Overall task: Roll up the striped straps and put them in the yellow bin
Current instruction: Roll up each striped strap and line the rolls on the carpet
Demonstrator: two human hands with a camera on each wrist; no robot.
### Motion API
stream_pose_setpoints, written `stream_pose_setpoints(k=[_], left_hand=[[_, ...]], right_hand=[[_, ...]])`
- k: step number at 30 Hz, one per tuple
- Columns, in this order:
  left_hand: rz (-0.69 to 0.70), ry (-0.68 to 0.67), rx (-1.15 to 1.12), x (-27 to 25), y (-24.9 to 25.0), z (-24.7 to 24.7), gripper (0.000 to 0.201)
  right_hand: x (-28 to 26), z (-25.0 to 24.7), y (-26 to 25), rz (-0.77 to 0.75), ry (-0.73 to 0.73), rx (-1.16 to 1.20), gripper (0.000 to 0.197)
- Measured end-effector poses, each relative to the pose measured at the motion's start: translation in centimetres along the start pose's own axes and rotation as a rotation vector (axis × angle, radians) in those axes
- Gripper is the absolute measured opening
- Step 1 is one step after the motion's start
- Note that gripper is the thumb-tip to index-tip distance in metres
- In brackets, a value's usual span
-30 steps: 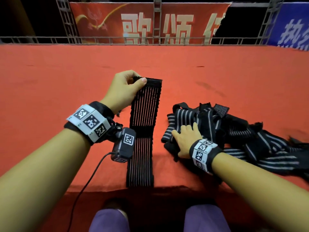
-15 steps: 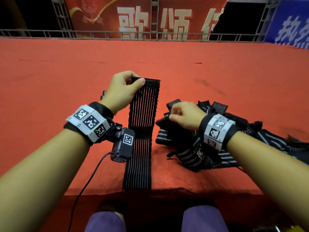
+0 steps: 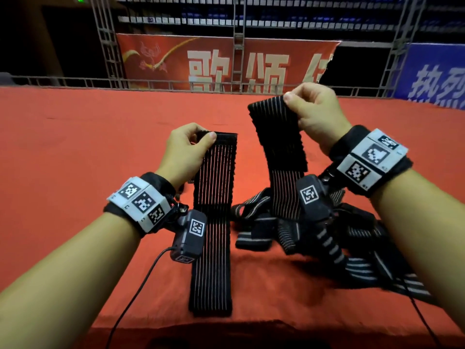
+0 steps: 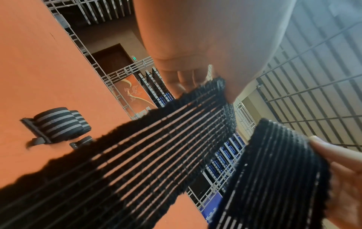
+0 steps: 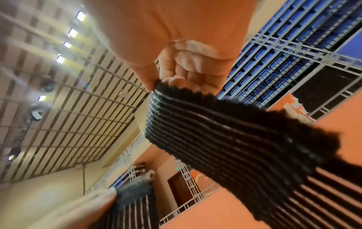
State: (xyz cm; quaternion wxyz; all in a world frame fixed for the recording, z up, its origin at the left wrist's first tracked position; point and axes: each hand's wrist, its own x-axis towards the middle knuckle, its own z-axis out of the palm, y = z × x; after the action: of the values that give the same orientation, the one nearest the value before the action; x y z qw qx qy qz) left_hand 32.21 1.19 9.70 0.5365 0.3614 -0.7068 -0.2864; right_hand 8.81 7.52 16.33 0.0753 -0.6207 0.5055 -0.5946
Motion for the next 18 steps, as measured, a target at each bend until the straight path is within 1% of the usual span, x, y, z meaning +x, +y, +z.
stream_pose_setpoints(k=[5, 8, 9, 11, 13, 15, 18], left_hand=[[0.030, -0.051, -0.038, -0.2, 1.6, 0.3, 0.014], [0.011, -0.115, -0.021, -0.8, 1.7, 0.8, 0.004], [-0.007, -0.132, -0.027, -0.9, 1.7, 0.8, 0.006], [-0.046, -0.175, -0.066, -1.1, 1.6, 0.9, 0.022], [-0.054, -0.220, -0.118, -1.2, 1.9, 0.9, 0.030], [-0.041, -0.238, -0.123, -1.2, 2.3, 1.1, 0.024], [-0.052, -0.237, -0.103, -1.0, 2.8, 1.8, 0.006]], right_hand=[[-1.6, 1.6, -0.2, 0.034, -0.105, 0.043, 0.024], [-2.4, 2.4, 0.3, 0.049, -0.137, 0.049, 0.024], [-2.6, 2.5, 0.4, 0.050, -0.138, 0.051, 0.024], [-3.0, 2.4, 0.6, 0.057, -0.142, 0.056, 0.025], [-3.4, 2.1, 0.5, 0.066, -0.156, 0.068, 0.024], [-3.7, 1.9, 0.5, 0.070, -0.172, 0.082, 0.021], [-4.2, 1.8, 0.8, 0.042, -0.152, 0.060, 0.022]])
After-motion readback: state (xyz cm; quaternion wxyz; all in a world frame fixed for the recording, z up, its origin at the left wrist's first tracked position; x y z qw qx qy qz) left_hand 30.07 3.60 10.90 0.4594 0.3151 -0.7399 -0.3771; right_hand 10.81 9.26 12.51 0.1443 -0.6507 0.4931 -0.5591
